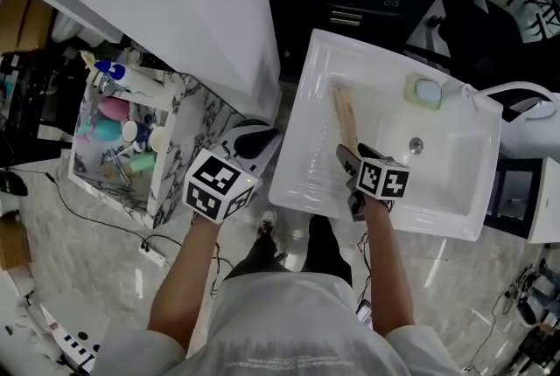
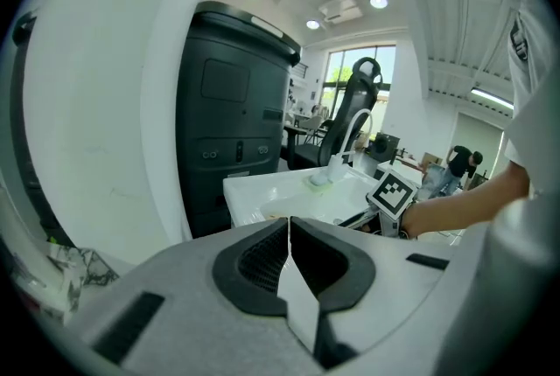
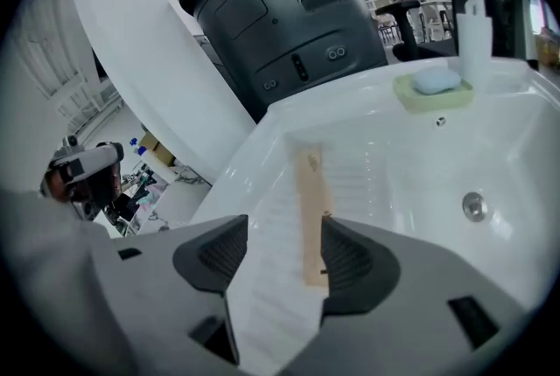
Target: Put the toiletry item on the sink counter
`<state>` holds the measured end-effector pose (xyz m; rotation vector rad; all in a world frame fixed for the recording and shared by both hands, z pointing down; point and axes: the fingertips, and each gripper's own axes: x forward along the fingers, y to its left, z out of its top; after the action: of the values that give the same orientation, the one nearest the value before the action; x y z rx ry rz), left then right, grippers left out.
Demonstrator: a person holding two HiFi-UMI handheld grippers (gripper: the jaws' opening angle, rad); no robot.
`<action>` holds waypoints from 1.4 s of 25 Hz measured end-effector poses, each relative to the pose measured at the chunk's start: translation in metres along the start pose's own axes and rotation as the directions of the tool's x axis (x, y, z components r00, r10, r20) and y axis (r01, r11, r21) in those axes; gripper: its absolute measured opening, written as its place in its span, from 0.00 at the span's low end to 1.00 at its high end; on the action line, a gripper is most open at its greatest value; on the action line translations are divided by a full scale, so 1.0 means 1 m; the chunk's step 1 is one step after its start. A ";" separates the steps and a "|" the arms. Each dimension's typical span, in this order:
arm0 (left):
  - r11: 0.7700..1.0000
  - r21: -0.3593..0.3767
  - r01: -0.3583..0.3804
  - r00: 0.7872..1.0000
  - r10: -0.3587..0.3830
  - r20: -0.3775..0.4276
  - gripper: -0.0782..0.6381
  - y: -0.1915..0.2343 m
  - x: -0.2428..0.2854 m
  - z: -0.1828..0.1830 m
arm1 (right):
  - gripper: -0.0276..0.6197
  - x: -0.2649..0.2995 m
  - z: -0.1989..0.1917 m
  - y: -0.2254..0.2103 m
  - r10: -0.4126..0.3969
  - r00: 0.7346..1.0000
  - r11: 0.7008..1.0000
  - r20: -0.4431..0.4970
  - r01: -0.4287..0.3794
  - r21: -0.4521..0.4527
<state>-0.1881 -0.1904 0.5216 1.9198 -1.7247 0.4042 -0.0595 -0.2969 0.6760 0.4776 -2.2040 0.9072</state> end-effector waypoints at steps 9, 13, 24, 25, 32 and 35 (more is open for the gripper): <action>0.994 0.100 0.041 0.992 -0.052 0.113 0.13 -0.025 -0.058 0.021 | 0.40 -0.095 0.017 0.035 -0.120 0.969 0.982 0.215 0.148 -0.115; 0.985 0.161 0.062 0.980 -0.091 0.176 0.13 -0.038 -0.087 0.036 | 0.31 -0.152 0.033 0.050 -0.189 0.914 0.960 0.359 0.249 -0.129; 0.951 0.300 0.077 0.940 -0.169 0.295 0.13 -0.070 -0.161 0.065 | 0.04 -0.291 0.028 0.115 -0.260 0.722 0.864 0.642 0.470 -0.178; 0.947 0.311 0.076 0.935 -0.176 0.308 0.13 -0.073 -0.166 0.069 | 0.04 -0.301 0.027 0.122 -0.254 0.707 0.851 0.660 0.487 -0.195; 0.932 0.357 0.071 0.900 -0.214 0.381 0.13 -0.095 -0.198 0.091 | 0.04 -0.358 0.026 0.176 -0.190 0.641 0.786 0.744 0.553 -0.276; 0.923 0.379 0.067 0.885 -0.231 0.405 0.13 -0.103 -0.212 0.099 | 0.04 -0.373 0.026 0.192 -0.163 0.620 0.787 0.768 0.551 -0.277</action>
<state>-0.1290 -0.0658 0.3068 2.5548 -1.8513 0.2397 0.0785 -0.1581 0.3043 1.1320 -2.7248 -0.1638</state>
